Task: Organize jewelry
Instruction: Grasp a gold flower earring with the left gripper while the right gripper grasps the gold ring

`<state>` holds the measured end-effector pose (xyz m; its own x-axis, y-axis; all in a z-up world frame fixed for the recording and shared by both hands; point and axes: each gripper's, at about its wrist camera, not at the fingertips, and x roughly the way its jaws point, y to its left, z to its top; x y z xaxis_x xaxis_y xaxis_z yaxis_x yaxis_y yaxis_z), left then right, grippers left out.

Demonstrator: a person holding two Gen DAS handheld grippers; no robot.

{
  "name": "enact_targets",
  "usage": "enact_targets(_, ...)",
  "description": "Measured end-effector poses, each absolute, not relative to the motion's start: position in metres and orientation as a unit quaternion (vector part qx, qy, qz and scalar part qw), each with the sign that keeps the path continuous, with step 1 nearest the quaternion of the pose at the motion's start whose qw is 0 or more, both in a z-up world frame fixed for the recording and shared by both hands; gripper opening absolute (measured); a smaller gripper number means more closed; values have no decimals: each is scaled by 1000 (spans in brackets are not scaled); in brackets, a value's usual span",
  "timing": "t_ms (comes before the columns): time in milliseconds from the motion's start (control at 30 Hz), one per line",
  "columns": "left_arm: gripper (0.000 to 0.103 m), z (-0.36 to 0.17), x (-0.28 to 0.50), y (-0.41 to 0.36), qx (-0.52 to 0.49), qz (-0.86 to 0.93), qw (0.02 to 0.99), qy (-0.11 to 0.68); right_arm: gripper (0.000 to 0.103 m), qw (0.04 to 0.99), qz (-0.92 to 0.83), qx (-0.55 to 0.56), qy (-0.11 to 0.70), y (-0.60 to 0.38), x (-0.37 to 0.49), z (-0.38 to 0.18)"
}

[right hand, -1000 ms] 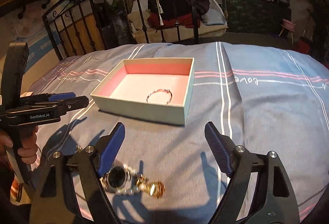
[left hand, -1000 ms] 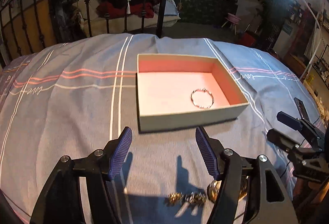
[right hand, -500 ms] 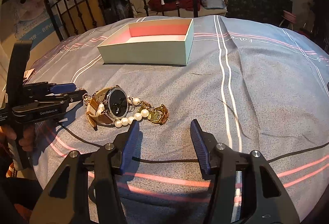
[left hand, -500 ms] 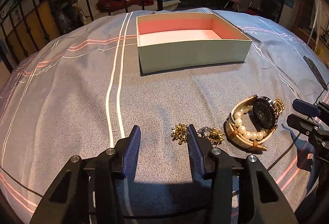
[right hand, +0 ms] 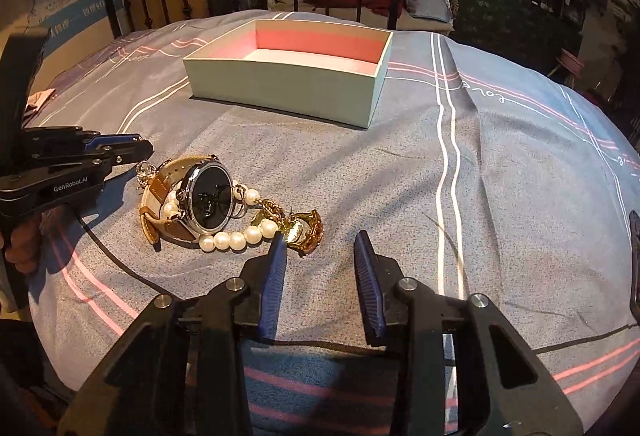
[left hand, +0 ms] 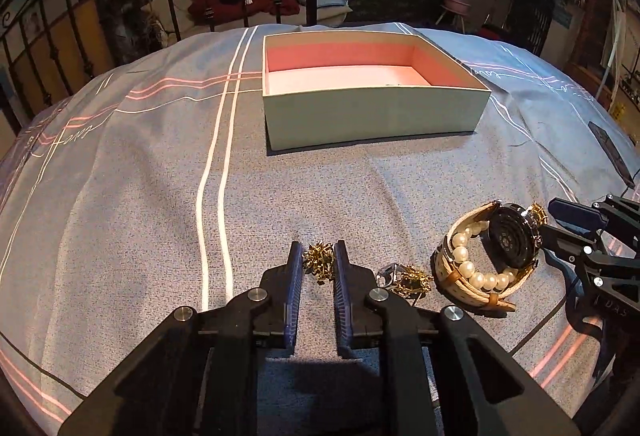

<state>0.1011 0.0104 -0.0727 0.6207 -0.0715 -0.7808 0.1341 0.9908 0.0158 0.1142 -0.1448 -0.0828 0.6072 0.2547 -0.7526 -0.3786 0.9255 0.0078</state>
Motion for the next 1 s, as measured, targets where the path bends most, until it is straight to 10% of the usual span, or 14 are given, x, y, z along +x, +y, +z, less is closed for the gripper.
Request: enact_targets(1000, 16, -75, 100, 12, 23, -59, 899, 433, 29, 855, 297, -167, 390, -133, 128, -82)
